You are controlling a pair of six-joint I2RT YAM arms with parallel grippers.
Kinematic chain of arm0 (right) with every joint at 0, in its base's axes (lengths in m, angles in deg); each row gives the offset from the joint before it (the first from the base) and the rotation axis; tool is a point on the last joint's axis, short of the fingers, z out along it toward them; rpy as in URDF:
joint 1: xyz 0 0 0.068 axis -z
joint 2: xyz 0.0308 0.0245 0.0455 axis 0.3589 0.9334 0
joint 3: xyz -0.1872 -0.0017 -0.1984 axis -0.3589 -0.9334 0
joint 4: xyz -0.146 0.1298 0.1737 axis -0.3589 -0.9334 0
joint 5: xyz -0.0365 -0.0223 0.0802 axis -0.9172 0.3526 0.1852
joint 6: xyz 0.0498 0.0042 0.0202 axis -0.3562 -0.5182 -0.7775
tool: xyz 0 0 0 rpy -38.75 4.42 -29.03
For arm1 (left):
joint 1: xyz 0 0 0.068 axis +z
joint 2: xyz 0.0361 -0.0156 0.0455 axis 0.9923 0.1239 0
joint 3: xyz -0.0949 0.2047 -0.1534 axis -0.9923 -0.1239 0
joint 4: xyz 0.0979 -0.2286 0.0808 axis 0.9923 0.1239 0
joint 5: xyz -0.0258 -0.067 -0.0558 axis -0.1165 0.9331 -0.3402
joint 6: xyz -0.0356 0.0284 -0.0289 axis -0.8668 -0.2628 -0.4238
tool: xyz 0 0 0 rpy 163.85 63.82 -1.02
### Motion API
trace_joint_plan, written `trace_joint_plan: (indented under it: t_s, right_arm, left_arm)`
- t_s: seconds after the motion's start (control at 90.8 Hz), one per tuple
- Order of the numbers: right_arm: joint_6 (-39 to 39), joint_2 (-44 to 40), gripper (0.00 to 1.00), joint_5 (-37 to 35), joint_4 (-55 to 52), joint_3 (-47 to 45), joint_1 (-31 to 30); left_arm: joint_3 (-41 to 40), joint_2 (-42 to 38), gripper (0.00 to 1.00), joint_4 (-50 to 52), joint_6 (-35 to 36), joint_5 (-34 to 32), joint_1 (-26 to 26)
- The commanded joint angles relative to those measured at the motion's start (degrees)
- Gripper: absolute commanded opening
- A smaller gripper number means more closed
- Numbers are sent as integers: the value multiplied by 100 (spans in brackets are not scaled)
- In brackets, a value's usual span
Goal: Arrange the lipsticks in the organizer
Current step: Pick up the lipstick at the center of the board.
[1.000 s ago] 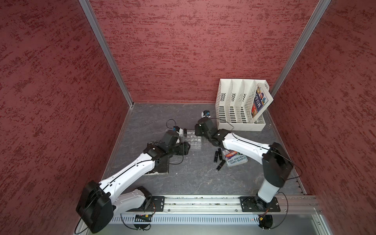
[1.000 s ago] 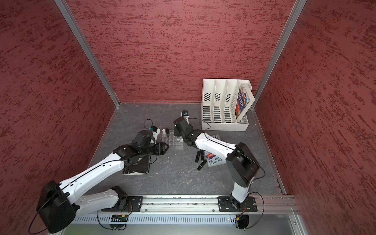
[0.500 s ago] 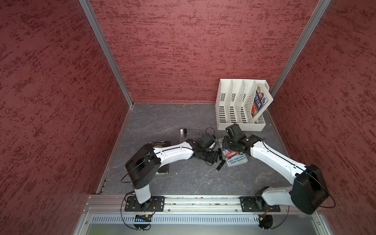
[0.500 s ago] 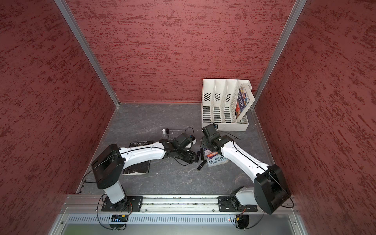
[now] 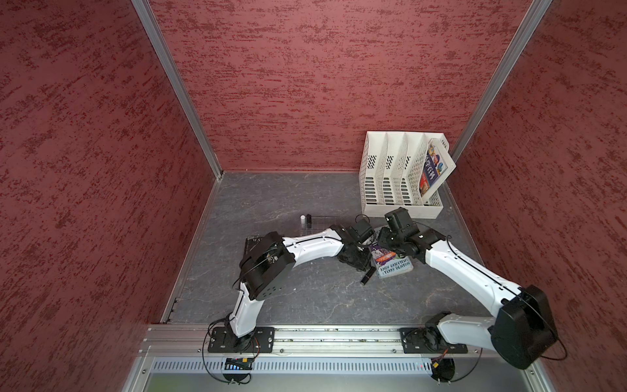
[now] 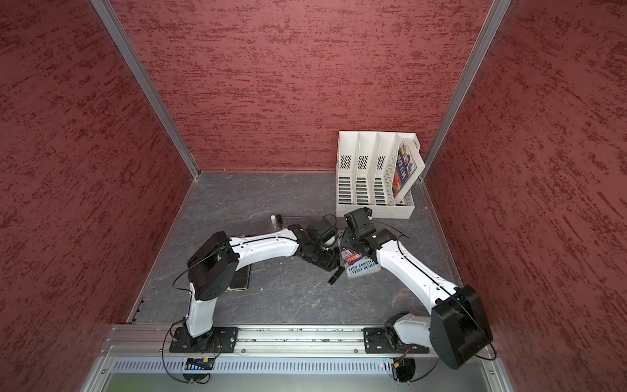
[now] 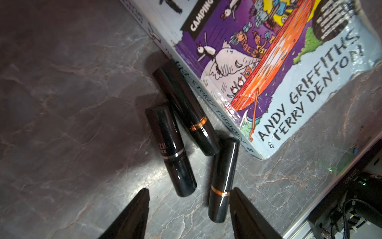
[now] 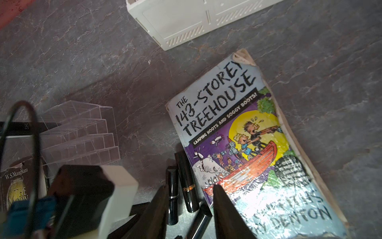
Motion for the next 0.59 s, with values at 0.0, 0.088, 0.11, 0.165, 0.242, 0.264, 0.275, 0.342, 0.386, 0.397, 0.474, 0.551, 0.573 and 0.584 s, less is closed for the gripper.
trace_joint_plan:
  t_s: [0.0,0.088,0.11,0.165,0.242,0.264,0.275,0.342,0.386,0.397,0.474,0.551,0.573,0.584]
  right_arm:
    - [-5,-97,39,50,138,-64,94]
    - [-3,-108,39,66,168,-76,122]
    - [0,-112,39,65,171,-74,128]
    - [6,-115,39,77,184,-72,130]
    - [17,-116,38,87,192,-78,139]
    - [20,-121,38,86,201,-78,143]
    - [20,-118,38,86,204,-80,141]
    - [18,-132,38,79,230,-88,147]
    - [17,-140,38,85,240,-92,147]
    - [15,-141,38,85,245,-100,152]
    - [13,-155,38,102,271,-115,159]
    - [20,-174,38,106,285,-104,162]
    - [14,-177,37,104,284,-102,157]
    - [13,-182,38,108,280,-101,157]
  left_arm:
    - [252,255,63,438,89,-171,-24]
    - [387,368,62,579,65,-281,-15]
    - [425,398,62,611,59,-306,-15]
    - [512,473,61,689,58,-339,-23]
    - [613,582,60,770,70,-354,-24]
    - [655,612,60,802,81,-359,-30]
    - [678,627,60,816,87,-359,-31]
    - [794,719,58,882,113,-372,-33]
    - [884,813,58,954,126,-364,-27]
    - [911,829,58,980,127,-365,-25]
    - [1064,968,56,1121,145,-350,-24]
    - [1143,1019,52,1201,152,-387,-24]
    - [1155,1020,51,1217,160,-405,-24]
    - [1156,1025,50,1226,162,-421,-24]
